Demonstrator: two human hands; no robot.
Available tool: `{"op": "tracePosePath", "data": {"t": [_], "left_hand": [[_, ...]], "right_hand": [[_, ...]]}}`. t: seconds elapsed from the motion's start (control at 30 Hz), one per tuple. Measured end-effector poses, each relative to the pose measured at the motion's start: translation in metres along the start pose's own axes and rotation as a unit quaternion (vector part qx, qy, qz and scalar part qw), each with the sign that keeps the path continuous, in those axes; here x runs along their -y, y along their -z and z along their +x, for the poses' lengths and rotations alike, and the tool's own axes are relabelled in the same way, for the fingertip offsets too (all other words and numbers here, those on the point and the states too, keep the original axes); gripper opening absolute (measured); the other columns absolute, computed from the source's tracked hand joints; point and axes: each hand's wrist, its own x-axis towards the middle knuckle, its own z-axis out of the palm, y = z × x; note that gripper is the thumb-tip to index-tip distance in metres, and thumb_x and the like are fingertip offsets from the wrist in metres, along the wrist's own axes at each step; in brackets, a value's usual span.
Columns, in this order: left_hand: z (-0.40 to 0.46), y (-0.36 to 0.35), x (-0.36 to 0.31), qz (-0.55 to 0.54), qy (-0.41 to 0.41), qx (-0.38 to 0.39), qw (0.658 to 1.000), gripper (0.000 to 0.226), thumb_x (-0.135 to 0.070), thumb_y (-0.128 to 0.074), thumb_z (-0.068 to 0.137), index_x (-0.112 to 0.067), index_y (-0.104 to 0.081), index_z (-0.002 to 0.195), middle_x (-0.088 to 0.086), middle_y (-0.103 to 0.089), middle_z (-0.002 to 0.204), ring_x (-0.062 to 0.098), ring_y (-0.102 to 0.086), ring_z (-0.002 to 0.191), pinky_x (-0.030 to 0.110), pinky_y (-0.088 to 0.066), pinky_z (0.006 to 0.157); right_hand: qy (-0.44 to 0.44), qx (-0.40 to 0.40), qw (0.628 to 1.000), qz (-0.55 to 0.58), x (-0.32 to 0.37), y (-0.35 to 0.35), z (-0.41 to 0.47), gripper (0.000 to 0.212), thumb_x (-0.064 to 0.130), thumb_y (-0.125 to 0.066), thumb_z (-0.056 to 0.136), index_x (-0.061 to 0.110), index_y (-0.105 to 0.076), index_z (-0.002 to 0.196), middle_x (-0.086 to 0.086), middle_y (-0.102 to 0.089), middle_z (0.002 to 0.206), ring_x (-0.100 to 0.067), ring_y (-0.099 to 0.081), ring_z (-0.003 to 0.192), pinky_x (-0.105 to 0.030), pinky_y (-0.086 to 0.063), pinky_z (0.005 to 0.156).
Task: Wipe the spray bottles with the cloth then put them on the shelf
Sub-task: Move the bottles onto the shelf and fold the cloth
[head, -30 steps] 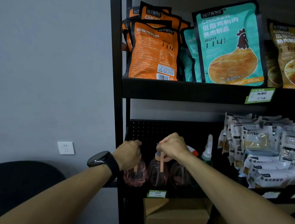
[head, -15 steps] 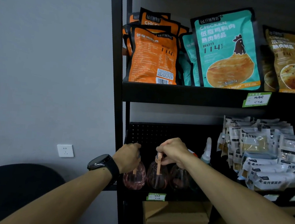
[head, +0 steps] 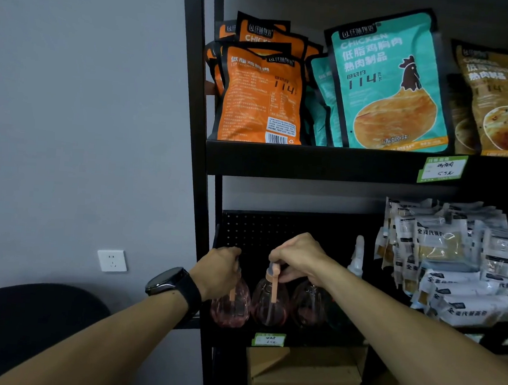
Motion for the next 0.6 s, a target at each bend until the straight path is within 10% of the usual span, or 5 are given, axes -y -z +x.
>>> {"op": "tracePosePath", "data": {"t": [0.6], "left_hand": [[-0.0005,-0.0024,-0.0001,0.0,0.017,0.008,1.0,0.009,-0.011,-0.051,0.098,-0.007,-0.052,0.091,0.011,-0.063,0.092,0.028,-0.063,0.088,0.034,-0.049,0.073]], "right_hand": [[-0.001,0.062,0.998,-0.013,-0.0029,-0.0005,-0.0061,0.01,0.006,-0.063,0.089,0.016,-0.064,0.089,-0.009,-0.066,0.072,-0.015,-0.068,0.049,-0.033,-0.059,0.058]]}}
